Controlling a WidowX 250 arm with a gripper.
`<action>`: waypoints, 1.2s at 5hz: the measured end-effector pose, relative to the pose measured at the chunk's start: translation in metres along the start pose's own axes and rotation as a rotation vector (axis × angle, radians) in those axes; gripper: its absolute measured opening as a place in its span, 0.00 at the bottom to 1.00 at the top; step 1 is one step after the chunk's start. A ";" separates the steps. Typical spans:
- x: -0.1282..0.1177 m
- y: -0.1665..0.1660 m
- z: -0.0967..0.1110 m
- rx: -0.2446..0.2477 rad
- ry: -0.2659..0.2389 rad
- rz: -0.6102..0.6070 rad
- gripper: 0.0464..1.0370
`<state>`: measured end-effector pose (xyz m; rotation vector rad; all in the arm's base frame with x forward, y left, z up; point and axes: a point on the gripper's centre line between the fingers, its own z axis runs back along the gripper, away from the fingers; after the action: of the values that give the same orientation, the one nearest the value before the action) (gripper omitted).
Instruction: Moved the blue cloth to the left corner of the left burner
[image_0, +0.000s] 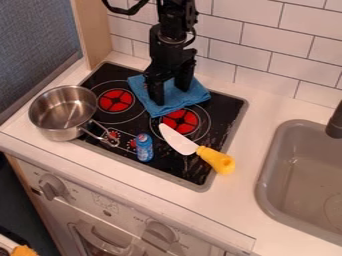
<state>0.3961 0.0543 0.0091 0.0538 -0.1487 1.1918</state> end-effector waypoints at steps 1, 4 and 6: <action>0.007 0.003 -0.001 0.005 -0.011 0.007 0.96; 0.040 0.021 -0.007 0.025 -0.003 0.049 0.96; 0.077 0.036 -0.013 0.027 0.024 0.088 0.96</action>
<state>0.3919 0.1403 0.0061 0.0574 -0.1144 1.2820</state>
